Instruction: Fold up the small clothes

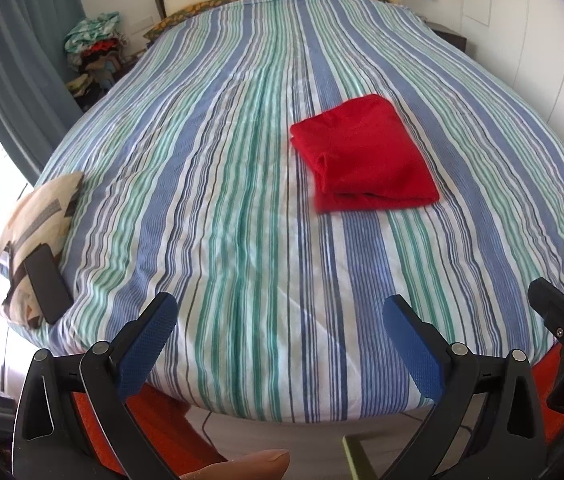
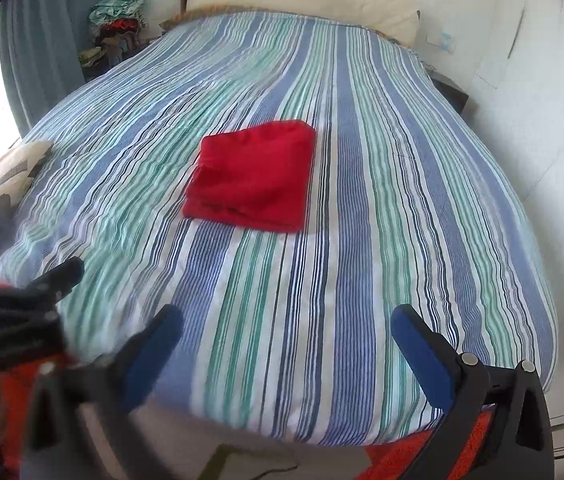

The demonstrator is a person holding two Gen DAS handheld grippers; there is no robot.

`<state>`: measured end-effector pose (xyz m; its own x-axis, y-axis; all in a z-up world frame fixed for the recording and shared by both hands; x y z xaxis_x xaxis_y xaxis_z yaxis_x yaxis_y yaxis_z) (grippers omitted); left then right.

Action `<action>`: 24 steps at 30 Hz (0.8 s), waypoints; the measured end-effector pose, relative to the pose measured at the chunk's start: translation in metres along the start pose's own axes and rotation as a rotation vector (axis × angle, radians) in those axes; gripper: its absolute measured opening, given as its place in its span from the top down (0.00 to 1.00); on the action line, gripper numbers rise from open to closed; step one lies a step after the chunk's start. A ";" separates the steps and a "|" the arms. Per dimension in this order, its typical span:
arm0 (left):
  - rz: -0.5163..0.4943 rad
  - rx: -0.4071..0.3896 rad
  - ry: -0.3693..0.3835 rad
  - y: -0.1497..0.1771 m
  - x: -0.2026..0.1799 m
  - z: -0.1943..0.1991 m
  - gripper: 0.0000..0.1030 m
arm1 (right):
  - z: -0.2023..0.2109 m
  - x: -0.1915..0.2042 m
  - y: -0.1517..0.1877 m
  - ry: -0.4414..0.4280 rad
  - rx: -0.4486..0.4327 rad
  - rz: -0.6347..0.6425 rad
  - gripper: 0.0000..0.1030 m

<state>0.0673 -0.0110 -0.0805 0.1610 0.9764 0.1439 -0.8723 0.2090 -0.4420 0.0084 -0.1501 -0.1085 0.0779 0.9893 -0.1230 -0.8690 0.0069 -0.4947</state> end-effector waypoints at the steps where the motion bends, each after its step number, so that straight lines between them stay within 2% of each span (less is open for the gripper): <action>1: -0.002 0.002 0.001 0.000 0.000 0.000 0.00 | 0.001 0.000 0.000 0.001 0.000 -0.001 0.01; 24: -0.025 -0.019 0.011 -0.002 -0.007 0.006 0.01 | 0.006 -0.007 0.001 0.036 0.002 0.004 0.01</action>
<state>0.0651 -0.0182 -0.0758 0.1881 0.9714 0.1453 -0.8590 0.2344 -0.4551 0.0044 -0.1558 -0.1029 0.0918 0.9835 -0.1558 -0.8705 0.0032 -0.4921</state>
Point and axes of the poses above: each gripper's, at about its wrist camera, not at the fingertips, and z roughly against the way its jaws point, x to its left, y to its underside, the point moved 7 cm from there along -z, roughly the way its jaws point, and after that the axes turned 7 degrees about x, right-handed, at the moved point
